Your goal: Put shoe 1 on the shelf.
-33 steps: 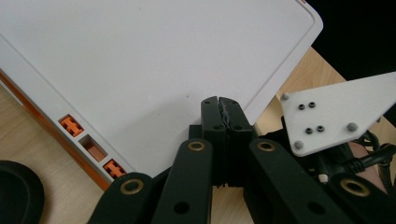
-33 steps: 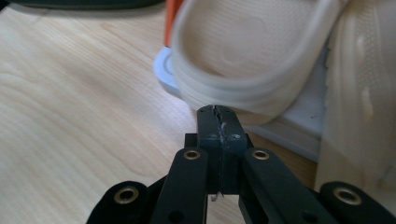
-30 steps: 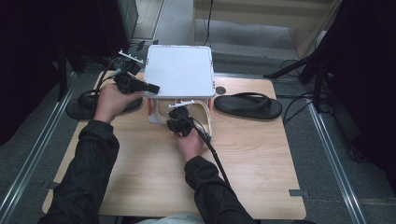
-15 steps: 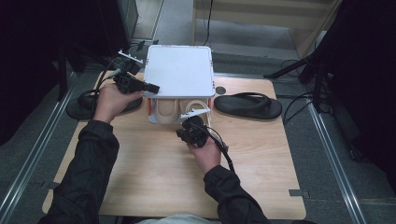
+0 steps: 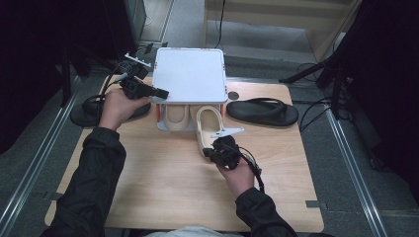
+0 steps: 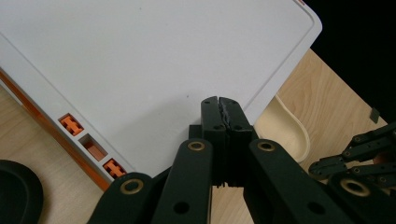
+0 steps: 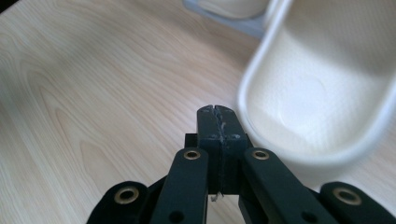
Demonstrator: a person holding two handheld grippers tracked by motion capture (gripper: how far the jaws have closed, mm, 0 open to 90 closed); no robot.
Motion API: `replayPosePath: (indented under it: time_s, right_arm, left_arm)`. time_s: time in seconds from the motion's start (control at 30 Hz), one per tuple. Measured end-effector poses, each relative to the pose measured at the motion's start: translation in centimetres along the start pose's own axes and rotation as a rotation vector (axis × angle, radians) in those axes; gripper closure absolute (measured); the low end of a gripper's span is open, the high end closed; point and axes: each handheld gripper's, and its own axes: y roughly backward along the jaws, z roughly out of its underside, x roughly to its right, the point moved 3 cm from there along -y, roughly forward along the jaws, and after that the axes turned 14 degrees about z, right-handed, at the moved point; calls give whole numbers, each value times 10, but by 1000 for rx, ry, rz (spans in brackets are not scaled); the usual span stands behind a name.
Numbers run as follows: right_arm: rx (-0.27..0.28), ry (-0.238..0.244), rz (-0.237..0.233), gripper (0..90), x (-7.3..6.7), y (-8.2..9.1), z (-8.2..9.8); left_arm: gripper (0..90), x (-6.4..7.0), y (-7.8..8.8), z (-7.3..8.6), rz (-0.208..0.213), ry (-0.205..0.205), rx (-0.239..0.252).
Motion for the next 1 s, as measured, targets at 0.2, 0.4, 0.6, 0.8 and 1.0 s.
replayPosePath:
  time_s: [0.2,0.4,0.6,0.8,1.0]
  right_arm:
    - [-14,-20,20,900,13,9,19]
    - [-32,-67,38,900,26,11,31]
    - [-44,-69,56,900,31,7,32]
    - [-49,-69,74,900,32,2,28]
    - [-53,-81,72,900,34,-3,23]
  left_arm:
    - [900,0,0,0,-2,0,0]
    - [900,0,0,0,1,-1,1]
    - [900,0,0,0,7,1,3]
    - [900,0,0,0,7,1,2]
    - [900,0,0,0,8,2,2]
